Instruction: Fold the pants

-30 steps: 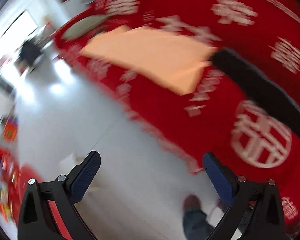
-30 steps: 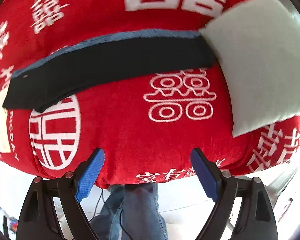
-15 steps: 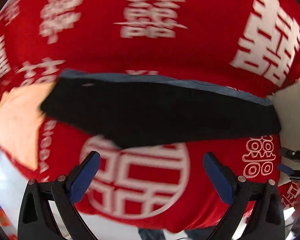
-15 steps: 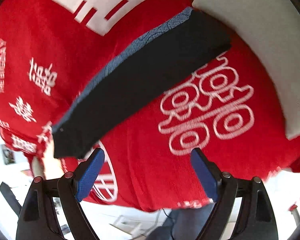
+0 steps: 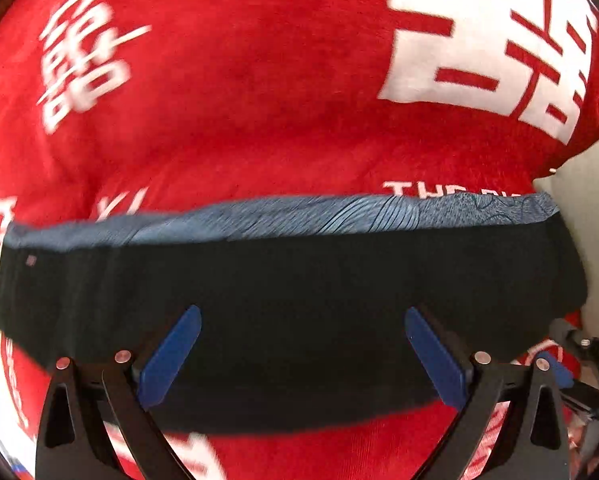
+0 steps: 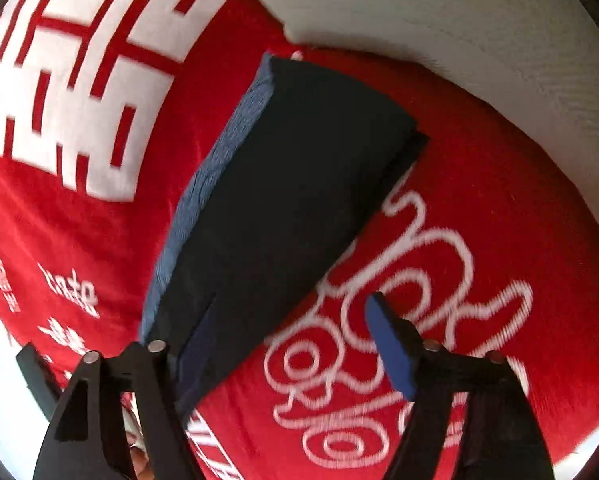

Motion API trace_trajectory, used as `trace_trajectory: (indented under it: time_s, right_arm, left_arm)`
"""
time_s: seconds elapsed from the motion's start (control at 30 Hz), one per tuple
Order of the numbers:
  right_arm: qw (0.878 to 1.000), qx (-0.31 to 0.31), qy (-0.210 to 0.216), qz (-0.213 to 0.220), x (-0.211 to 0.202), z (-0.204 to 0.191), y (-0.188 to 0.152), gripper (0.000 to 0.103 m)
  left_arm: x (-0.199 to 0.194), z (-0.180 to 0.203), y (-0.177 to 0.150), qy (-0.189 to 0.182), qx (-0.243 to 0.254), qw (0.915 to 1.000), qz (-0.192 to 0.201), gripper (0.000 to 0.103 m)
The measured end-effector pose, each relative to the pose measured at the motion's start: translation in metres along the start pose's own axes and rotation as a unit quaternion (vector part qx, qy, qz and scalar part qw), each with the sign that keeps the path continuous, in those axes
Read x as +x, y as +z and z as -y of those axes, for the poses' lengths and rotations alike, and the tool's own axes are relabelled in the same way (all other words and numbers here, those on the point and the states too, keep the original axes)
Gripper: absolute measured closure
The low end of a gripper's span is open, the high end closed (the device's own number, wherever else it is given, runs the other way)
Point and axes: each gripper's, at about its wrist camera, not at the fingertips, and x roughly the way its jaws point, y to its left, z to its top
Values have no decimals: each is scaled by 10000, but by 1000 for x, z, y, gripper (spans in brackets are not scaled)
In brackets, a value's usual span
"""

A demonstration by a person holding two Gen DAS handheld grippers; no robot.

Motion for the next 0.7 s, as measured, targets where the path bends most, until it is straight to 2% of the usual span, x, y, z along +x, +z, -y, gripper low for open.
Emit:
trace_trajectory:
  time_s: [0.1, 0.2, 0.37, 0.43, 0.47, 0.5, 0.53, 0.57, 0.7]
  right_arm:
    - [9989, -106, 189, 416, -3, -2, 1, 28]
    - [9965, 66, 428, 718, -1, 0, 6, 27]
    - [9928, 102, 403, 1127, 6, -6, 17, 26]
    - [9935, 40, 278, 1105, 8, -10, 21, 28]
    - [9942, 37, 199, 1052, 8, -11, 23, 38]
    - [9954, 59, -9, 952, 8, -11, 25, 65]
    - [9958, 80, -124, 903, 7, -9, 26, 77]
    - [9957, 114, -86, 915, 4, -7, 26, 84]
    - [9950, -202, -207, 959, -5, -15, 22, 87]
  left_arm:
    - [14, 11, 5, -114, 209, 9997, 76, 0]
    - [15, 19, 7, -232, 359, 9991, 69, 0]
    - [7, 31, 11, -387, 772, 9962, 147, 1]
    - [5, 34, 12, -430, 865, 9952, 143, 13]
    - [5, 36, 13, -441, 900, 9949, 112, 22]
    - [5, 37, 13, -478, 920, 9946, 67, 28]
    - [6, 38, 12, -555, 909, 9943, 26, 34]
    - [8, 37, 11, -632, 893, 9940, -10, 46]
    - [24, 47, 1, -907, 832, 9923, -159, 49]
